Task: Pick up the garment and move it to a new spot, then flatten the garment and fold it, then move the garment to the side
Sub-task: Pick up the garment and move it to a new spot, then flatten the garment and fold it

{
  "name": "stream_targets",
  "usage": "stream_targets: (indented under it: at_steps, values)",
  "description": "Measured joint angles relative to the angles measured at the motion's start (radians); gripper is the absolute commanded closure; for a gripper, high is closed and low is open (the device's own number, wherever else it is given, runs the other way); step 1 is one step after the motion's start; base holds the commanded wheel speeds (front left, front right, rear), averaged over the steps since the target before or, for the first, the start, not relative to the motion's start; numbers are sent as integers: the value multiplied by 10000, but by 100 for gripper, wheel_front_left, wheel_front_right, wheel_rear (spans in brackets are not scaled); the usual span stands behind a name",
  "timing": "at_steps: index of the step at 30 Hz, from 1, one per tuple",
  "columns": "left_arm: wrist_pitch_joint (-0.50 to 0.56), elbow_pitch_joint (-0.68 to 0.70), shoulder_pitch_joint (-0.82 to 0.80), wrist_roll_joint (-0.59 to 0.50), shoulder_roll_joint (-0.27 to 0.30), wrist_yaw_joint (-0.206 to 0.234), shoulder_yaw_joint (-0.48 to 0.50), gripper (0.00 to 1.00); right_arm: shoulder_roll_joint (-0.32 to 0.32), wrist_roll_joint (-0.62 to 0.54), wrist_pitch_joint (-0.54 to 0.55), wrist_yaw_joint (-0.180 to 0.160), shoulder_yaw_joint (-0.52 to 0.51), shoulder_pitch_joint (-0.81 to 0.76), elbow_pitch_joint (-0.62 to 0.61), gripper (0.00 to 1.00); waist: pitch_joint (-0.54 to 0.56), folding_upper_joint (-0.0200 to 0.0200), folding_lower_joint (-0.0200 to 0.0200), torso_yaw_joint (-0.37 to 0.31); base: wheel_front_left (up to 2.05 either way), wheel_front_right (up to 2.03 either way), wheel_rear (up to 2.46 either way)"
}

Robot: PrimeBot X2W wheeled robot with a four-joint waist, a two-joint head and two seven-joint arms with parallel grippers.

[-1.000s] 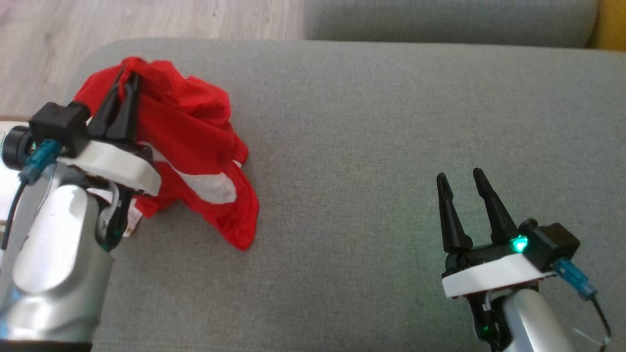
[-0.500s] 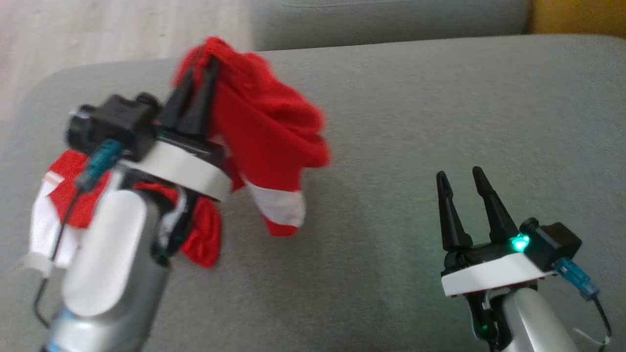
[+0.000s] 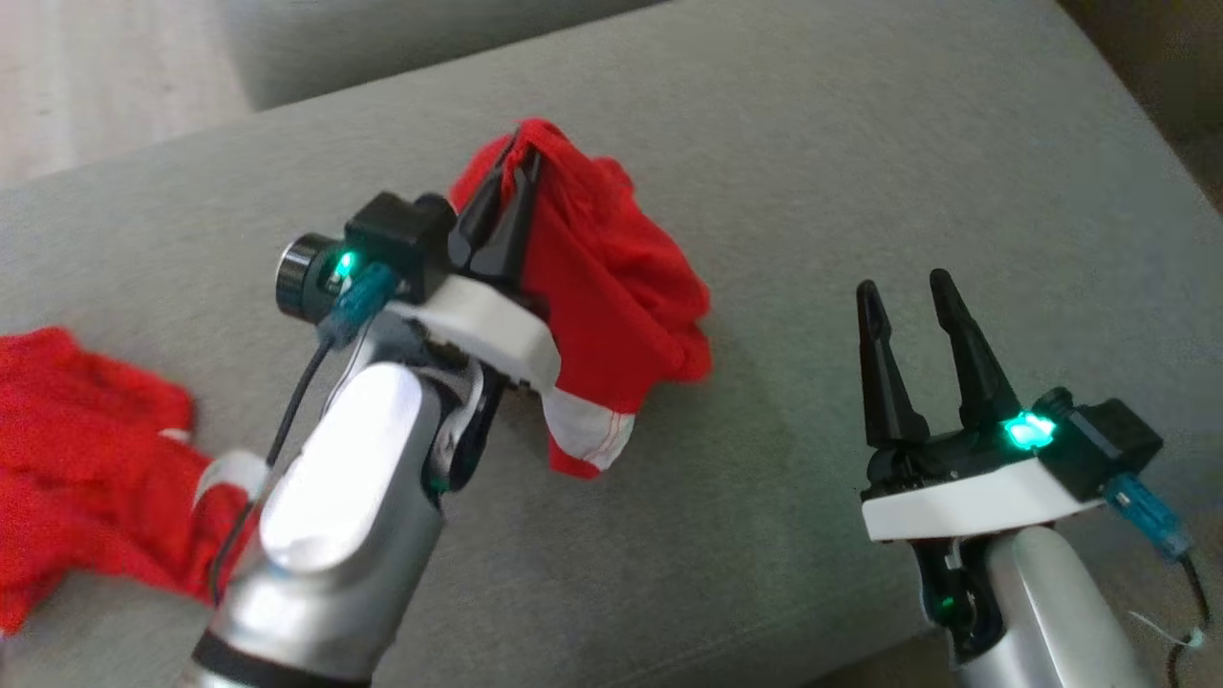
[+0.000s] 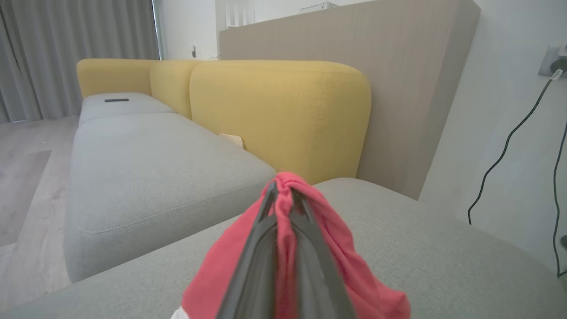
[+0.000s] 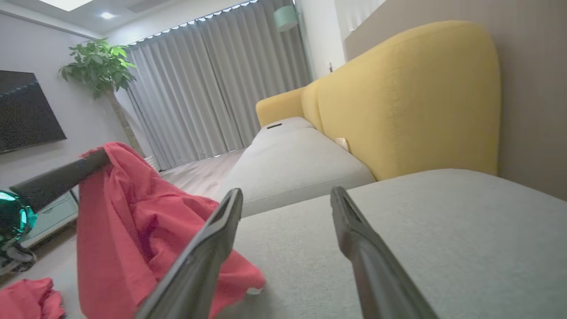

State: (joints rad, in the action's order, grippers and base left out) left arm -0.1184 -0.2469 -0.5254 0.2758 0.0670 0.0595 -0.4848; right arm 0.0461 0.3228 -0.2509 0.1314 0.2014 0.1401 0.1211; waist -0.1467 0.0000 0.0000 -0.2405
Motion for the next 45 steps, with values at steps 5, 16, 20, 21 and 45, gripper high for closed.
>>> stream_targets:
  at_steps: [5, 16, 20, 21, 45]
  values:
    - [-535, -1659, -767, -2, -136, 107, -240, 0, 0, 2, -2, 0, -17, -1, -146, 0, -360, 0, 0, -624, 0, 0, 0]
    - [-1312, -2493, -671, 173, -10, 17, 167, 0, -4, -267, -2, 0, -485, -29, -148, 0, -392, 0, 0, 232, 0, 0, 0]
    - [-1358, -1404, 38, 56, 349, -8, 663, 0, -6, -464, -2, 0, -690, -102, -90, 0, -192, 0, 0, 899, 0, 0, 0]
    - [-1363, -1141, 323, 23, 414, -61, 815, 0, -4, -516, -2, 0, -740, -107, -63, 0, -133, 0, 0, 1074, 0, 0, 0]
    - [-1373, 1058, 4571, -474, -134, -905, 2385, 0, -8, -1593, 0, 0, -151, -1129, 1260, 0, 621, 0, 0, 2760, 0, 0, 0]
